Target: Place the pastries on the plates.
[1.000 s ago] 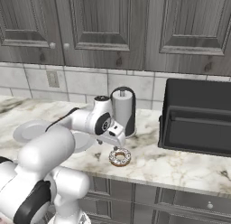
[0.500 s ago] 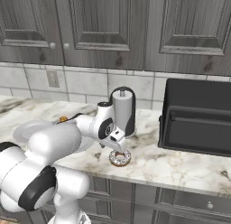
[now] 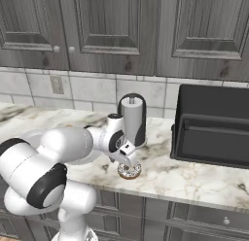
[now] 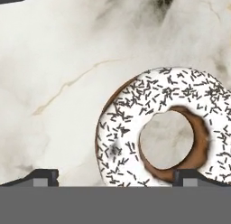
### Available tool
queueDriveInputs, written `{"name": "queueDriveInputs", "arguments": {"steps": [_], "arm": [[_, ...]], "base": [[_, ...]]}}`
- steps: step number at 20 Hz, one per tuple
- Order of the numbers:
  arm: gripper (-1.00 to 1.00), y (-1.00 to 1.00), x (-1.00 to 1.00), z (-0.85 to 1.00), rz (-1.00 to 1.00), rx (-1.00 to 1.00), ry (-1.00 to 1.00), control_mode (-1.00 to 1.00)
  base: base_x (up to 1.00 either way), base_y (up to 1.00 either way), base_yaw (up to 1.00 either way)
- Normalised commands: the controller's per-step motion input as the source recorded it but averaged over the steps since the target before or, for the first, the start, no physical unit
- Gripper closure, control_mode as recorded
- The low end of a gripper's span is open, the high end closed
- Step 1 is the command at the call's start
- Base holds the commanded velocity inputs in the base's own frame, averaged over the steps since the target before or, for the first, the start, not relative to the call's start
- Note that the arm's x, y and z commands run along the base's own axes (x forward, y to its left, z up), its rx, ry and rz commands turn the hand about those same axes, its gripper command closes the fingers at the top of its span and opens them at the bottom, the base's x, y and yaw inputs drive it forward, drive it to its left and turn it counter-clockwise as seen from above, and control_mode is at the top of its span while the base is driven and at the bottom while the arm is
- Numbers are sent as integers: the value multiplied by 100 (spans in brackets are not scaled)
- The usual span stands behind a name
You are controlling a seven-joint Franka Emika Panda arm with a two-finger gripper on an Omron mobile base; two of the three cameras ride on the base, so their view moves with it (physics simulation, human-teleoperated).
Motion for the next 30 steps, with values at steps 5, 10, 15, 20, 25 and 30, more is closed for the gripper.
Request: {"name": "queueDriveInputs", "arguments": {"steps": [5,10,15,20,25,30], "arm": [[-100,-2,8,-22,-4,0,3,-100],[-100,0,7,-20,-4,0,3,-100],[-100,0,4,-22,-3,0,3,-100],[100,0,0,-4,0,0,0,-100],[100,0,0,-1,2,3,0,-100],[100,4,0,20,6,0,-1,-100]], "base": [[0,0,0],[0,0,0],[0,0,0],[0,0,0],[0,0,0],[0,0,0]]}}
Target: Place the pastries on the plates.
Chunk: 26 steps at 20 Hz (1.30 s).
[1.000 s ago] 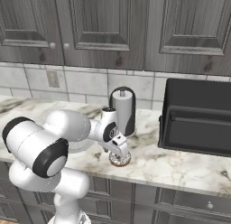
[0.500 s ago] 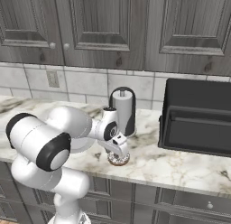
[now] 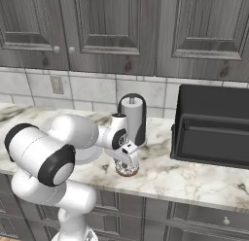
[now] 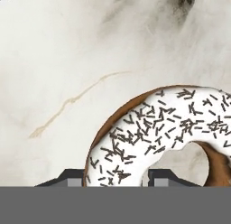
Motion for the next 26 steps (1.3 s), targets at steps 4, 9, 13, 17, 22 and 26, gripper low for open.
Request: {"name": "queueDriveInputs", "arguments": {"steps": [4,9,13,17,22,26], "arm": [[100,44,0,65,7,-1,-10,-100],[100,53,-8,71,4,-3,-8,-100],[100,76,16,41,6,-4,1,-100],[100,79,26,16,8,-2,0,-100],[100,79,39,4,6,-3,3,-100],[100,73,31,0,4,-3,1,-100]], "base": [[0,0,0],[0,0,0],[0,0,0],[0,0,0],[0,0,0],[0,0,0]]}}
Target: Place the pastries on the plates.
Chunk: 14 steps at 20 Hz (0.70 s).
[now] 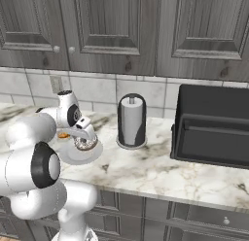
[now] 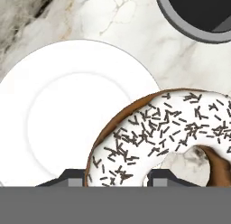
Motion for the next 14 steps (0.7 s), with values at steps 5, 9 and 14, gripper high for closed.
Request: {"name": "queueDriveInputs", "arguments": {"steps": [5,9,14], "arm": [[100,49,9,-17,0,-3,1,-100],[100,13,0,-39,0,-1,3,-100],[100,0,0,-27,0,0,0,-100]], "base": [[0,0,0],[0,0,0],[0,0,0]]}}
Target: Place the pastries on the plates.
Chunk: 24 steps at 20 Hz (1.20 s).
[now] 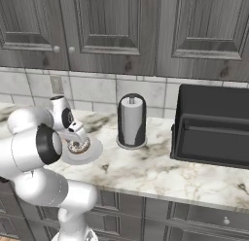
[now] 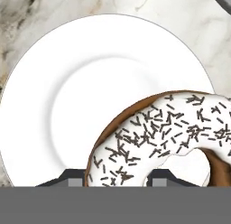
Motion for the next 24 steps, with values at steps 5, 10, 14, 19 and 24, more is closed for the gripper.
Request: {"name": "queueDriveInputs", "arguments": {"steps": [5,10,14,19,24], "arm": [[100,0,0,-10,0,0,6,-100],[-100,0,1,-2,0,-1,3,-100],[-100,0,0,0,0,-3,0,-100],[-100,6,0,0,0,-1,-4,-100],[-100,11,-4,26,0,0,-8,-100]], "base": [[0,0,0],[0,0,0],[0,0,0],[0,0,0],[0,0,0]]}}
